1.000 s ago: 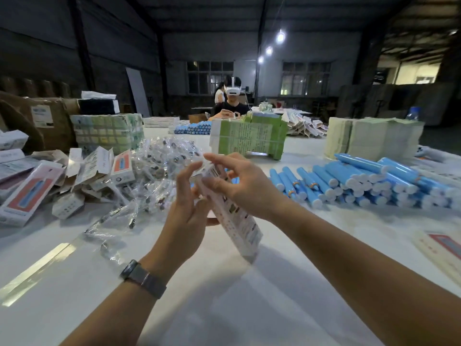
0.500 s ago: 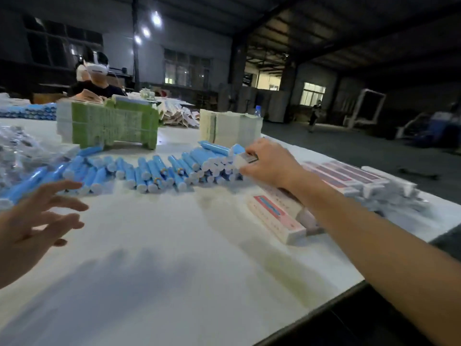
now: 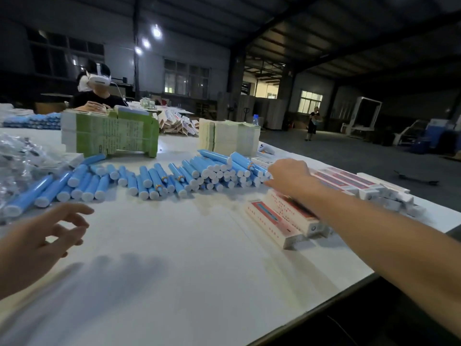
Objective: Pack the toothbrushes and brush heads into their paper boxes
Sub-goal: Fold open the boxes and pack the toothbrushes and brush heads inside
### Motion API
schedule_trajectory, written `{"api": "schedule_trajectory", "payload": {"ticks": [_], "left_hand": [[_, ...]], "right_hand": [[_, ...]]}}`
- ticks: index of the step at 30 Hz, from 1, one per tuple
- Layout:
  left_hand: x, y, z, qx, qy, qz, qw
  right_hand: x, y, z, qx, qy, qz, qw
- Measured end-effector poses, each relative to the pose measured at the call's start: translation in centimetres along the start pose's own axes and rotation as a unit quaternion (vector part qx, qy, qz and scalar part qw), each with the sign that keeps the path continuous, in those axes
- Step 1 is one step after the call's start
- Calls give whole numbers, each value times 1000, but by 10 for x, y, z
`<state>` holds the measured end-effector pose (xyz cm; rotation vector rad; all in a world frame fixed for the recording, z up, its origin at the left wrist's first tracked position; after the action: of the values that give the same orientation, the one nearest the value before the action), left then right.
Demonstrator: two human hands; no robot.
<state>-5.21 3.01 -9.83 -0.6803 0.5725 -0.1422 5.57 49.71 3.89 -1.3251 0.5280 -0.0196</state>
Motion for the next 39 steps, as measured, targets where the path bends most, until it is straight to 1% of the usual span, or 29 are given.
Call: {"api": "schedule_trajectory", "payload": {"ticks": [2,4,5,6,8,9,11,13,14,15,16,18,19,20,21,22,23,24,26,27,28,30,31,33,35,36,39], "left_hand": [[1,1,14,-67,39,21,997],[5,1,27,-79,62,24,995],[8,-1,36,-82,72,21,994],[11,-4,44,-81,78,17,993],[12,-11,53,-62,57,30,996],[12,-14,58,-56,41,49,996],[11,-24,62,-50,3,108,993],[13,-41,63,-16,-24,171,985],[15,-51,60,11,-44,195,980],[17,-61,56,41,-70,218,972],[19,-73,51,88,-103,244,960],[21,-94,36,218,-149,296,918],[22,-101,23,241,-171,311,904],[24,-110,14,205,-194,313,907],[24,-117,3,141,-211,299,920],[24,-124,-9,49,-221,282,932],[24,-133,-21,-36,-220,271,936],[24,-146,-30,-120,-227,274,927],[25,-175,-51,-218,-267,294,892],[28,-192,-67,-258,-301,303,867],[34,-208,-84,-311,-346,309,829],[51,-237,-121,-410,-440,279,749],[59,-248,-138,-437,-469,262,721],[70,-265,-164,-470,-502,227,690],[72,-274,-180,-486,-510,202,680],[72,-275,-184,-475,-512,201,687],[69,-271,-189,-398,-496,223,739]], "right_hand": [[6,-3,-40,-81,-44,45,995],[15,-6,-94,-198,-88,45,975],[20,-9,-125,-264,-112,38,957],[26,-13,-157,-332,-139,38,932],[38,-24,-220,-451,-195,51,869],[45,-31,-251,-505,-218,62,833],[59,-46,-308,-612,-249,76,746],[68,-60,-358,-702,-258,67,660],[71,-67,-381,-731,-261,62,627],[74,-73,-401,-750,-265,61,603],[77,-78,-419,-761,-270,62,586],[82,-79,-448,-782,-271,60,558],[85,-76,-459,-794,-270,47,542],[87,-70,-467,-798,-275,28,535],[89,-63,-475,-791,-288,7,539],[89,-56,-481,-779,-304,-16,549],[88,-49,-484,-771,-312,-38,553],[88,-43,-486,-771,-312,-60,553],[89,-35,-488,-775,-305,-90,546],[90,-33,-489,-776,-304,-98,543],[92,-33,-489,-776,-308,-104,540],[96,-34,-491,-776,-322,-110,531],[97,-34,-492,-776,-328,-112,527],[98,-36,-495,-776,-337,-117,520],[99,-37,-496,-779,-344,-117,511],[99,-38,-496,-780,-348,-116,507],[100,-38,-496,-778,-355,-117,505]]}}
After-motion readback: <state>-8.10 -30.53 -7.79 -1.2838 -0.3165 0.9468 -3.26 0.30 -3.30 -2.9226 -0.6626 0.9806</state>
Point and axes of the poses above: each hand's wrist, its own x-axis away from the middle knuckle, its own y-axis out of the palm, z = x × y, the point moved 4 cm from there along -x, towards the middle knuckle, and after that the axes turned 14 degrees about -x, right-handed, at the moved point
